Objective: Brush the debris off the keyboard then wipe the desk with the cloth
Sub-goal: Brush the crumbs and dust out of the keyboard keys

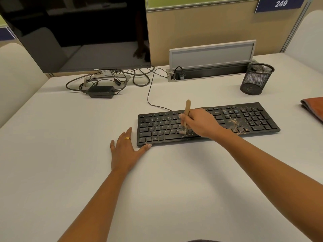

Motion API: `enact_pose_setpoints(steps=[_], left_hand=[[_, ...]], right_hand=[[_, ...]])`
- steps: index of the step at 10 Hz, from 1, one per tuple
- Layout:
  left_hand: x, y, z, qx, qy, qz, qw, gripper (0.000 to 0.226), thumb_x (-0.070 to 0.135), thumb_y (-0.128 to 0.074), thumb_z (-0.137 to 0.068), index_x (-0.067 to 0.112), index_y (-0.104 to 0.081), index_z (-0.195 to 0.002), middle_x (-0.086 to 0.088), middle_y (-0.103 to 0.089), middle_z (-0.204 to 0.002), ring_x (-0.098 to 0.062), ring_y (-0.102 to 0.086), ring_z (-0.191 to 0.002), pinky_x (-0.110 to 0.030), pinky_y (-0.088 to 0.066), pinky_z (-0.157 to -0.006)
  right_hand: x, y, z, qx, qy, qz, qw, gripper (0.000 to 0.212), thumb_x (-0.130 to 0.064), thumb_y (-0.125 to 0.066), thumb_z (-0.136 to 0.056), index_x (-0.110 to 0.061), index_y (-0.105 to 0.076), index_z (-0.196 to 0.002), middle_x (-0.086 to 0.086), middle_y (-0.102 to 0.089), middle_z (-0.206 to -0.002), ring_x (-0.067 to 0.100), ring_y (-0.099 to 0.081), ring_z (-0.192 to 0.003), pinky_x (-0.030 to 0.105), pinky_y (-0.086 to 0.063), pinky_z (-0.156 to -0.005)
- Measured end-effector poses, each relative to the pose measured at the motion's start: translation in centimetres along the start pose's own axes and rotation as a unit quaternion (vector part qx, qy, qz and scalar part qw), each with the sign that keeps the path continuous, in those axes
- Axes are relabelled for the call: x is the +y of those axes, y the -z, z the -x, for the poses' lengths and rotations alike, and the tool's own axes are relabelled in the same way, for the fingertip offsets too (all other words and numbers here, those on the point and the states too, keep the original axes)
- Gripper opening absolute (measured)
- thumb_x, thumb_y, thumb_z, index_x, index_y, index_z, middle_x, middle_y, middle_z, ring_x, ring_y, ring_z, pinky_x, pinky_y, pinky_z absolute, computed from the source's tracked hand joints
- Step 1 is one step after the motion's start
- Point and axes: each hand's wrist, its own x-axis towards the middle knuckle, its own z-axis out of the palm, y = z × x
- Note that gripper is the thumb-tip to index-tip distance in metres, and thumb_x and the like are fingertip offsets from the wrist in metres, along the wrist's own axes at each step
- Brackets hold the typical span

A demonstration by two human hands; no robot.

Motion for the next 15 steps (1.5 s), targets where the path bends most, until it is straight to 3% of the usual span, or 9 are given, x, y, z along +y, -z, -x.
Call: enact_pose_setpoints(steps=[5,6,7,8,10,11,12,13,15], left_hand=[[0.0,0.1,0.1,-0.004,0.001,0.000,1.000,0.095,0.065,-0.059,-0.078,0.017,-0.021,-0.150,-0.002,-0.029,-0.155,-0.014,-0.020,-0.144,-0.042,0.000,-0.119],[0.1,0.1,0.1,-0.004,-0.001,-0.003,1.000,0.095,0.065,-0.059,-0.078,0.017,-0.021,-0.151,-0.001,-0.028,-0.155,-0.013,-0.019,-0.145,-0.042,0.000,-0.119],[0.1,0.1,0.1,-0.004,0.000,-0.006,1.000,0.095,0.064,-0.060,-0.078,0.016,-0.020,-0.151,-0.001,-0.028,-0.155,-0.012,-0.018,-0.145,-0.042,0.000,-0.119],[0.1,0.1,0.1,-0.005,0.000,-0.005,1.000,0.095,0.064,-0.060,-0.078,0.017,-0.020,-0.151,-0.001,-0.027,-0.155,-0.013,-0.018,-0.145,-0.042,0.000,-0.119],[0.1,0.2,0.1,-0.007,-0.003,-0.009,1.000,0.096,0.065,-0.059,-0.078,0.016,-0.020,-0.151,-0.001,-0.027,-0.155,-0.013,-0.018,-0.145,-0.042,0.000,-0.118],[0.1,0.2,0.1,-0.009,-0.002,-0.011,1.000,0.096,0.066,-0.058,-0.078,0.016,-0.020,-0.151,-0.001,-0.026,-0.156,-0.013,-0.018,-0.145,-0.042,0.000,-0.119],[0.1,0.2,0.1,-0.011,-0.001,-0.011,1.000,0.096,0.066,-0.058,-0.078,0.017,-0.020,-0.151,-0.001,-0.026,-0.156,-0.012,-0.018,-0.145,-0.042,0.000,-0.118],[0.1,0.2,0.1,-0.012,-0.001,-0.009,1.000,0.096,0.066,-0.058,-0.078,0.017,-0.020,-0.151,-0.001,-0.026,-0.156,-0.012,-0.017,-0.145,-0.042,0.000,-0.118],[0.1,0.3,0.2,-0.012,0.000,-0.006,1.000,0.096,0.066,-0.058,-0.078,0.017,-0.020,-0.151,-0.001,-0.026,-0.156,-0.012,-0.018,-0.145,-0.042,0.001,-0.119]], right_hand=[[-0.3,-0.2,-0.1,0.049,-0.008,-0.037,0.998,0.041,-0.038,-0.036,-0.099,-0.024,-0.059,-0.068,-0.006,-0.058,-0.066,0.009,-0.051,-0.060,0.024,-0.037,-0.055],[-0.1,-0.7,-0.2,0.022,-0.012,-0.025,0.999,0.043,-0.039,-0.035,-0.100,-0.017,-0.066,-0.079,-0.001,-0.064,-0.073,0.019,-0.059,-0.071,0.031,-0.045,-0.065],[-0.3,-0.3,-0.5,0.014,-0.004,-0.042,0.999,0.043,-0.037,-0.035,-0.100,-0.017,-0.063,-0.074,-0.005,-0.059,-0.064,0.016,-0.056,-0.064,0.031,-0.042,-0.064],[-0.3,-0.2,-0.5,0.003,0.020,-0.079,0.997,0.046,-0.040,-0.038,-0.098,-0.009,-0.070,-0.086,0.006,-0.069,-0.077,0.013,-0.053,-0.058,0.029,-0.042,-0.060],[-0.3,0.6,-0.4,0.017,0.027,0.109,0.994,0.044,-0.039,-0.032,-0.100,-0.012,-0.062,-0.083,-0.005,-0.054,-0.064,0.014,-0.050,-0.062,0.028,-0.034,-0.057],[-0.5,0.7,-0.5,0.035,0.023,0.052,0.998,0.045,-0.039,-0.035,-0.100,-0.017,-0.053,-0.064,-0.005,-0.052,-0.060,0.012,-0.046,-0.056,0.026,-0.029,-0.050],[-0.5,0.0,-0.4,0.010,0.028,0.004,1.000,0.050,-0.044,-0.039,-0.097,-0.006,-0.065,-0.078,0.005,-0.060,-0.065,0.012,-0.045,-0.054,0.027,-0.030,-0.051],[-0.6,0.0,-0.1,-0.008,0.031,0.080,0.996,0.046,-0.043,-0.036,-0.098,-0.011,-0.066,-0.085,-0.003,-0.050,-0.062,0.014,-0.046,-0.060,0.027,-0.030,-0.053],[-1.0,0.8,-0.6,0.023,0.018,0.090,0.995,0.040,-0.036,-0.032,-0.101,-0.013,-0.057,-0.081,0.001,-0.058,-0.072,0.019,-0.052,-0.066,0.028,-0.034,-0.053]])
